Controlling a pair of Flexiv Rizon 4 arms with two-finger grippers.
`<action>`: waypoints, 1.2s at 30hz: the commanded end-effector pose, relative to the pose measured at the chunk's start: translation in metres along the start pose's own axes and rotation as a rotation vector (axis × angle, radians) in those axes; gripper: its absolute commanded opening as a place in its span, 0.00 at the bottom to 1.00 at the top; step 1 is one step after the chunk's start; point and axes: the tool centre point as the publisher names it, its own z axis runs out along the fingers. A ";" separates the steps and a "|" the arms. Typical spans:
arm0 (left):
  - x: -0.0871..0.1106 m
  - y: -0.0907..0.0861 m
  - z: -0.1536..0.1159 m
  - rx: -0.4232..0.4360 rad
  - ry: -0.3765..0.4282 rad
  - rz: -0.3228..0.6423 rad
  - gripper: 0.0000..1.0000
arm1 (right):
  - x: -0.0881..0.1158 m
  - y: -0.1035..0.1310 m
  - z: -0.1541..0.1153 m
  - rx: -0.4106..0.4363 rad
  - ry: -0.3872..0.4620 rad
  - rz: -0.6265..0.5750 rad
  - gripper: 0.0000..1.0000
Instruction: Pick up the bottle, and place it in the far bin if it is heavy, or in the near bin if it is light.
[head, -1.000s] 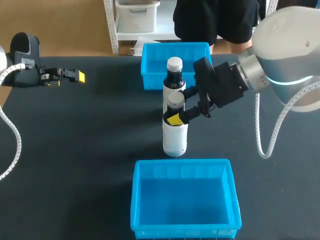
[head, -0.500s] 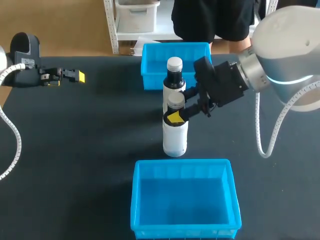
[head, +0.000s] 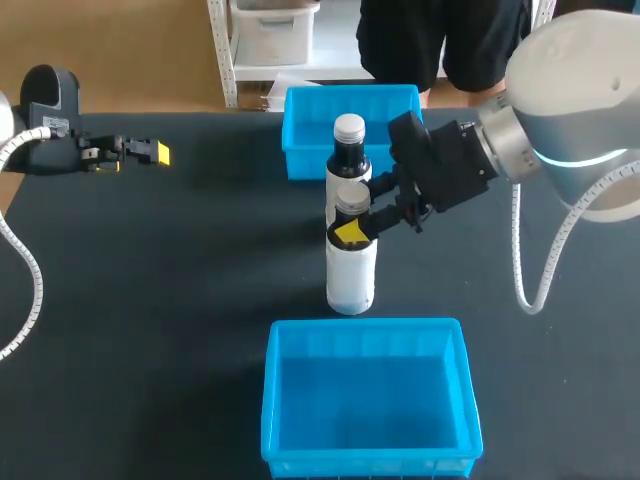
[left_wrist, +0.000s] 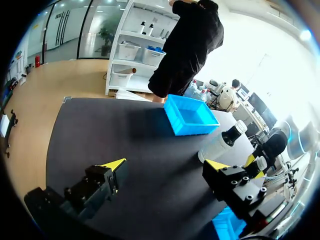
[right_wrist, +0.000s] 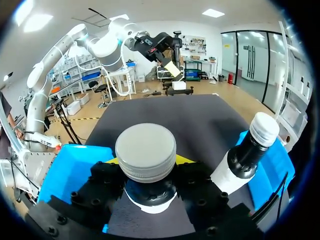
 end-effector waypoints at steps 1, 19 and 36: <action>0.000 0.000 0.000 0.000 0.000 0.000 1.00 | -0.002 0.003 -0.003 0.005 -0.001 -0.003 0.00; 0.000 0.000 0.000 0.000 0.000 0.000 1.00 | -0.024 0.006 -0.035 0.060 0.021 -0.041 0.00; 0.000 0.000 0.000 0.000 0.000 0.000 1.00 | -0.021 0.006 -0.095 0.151 0.021 -0.007 0.00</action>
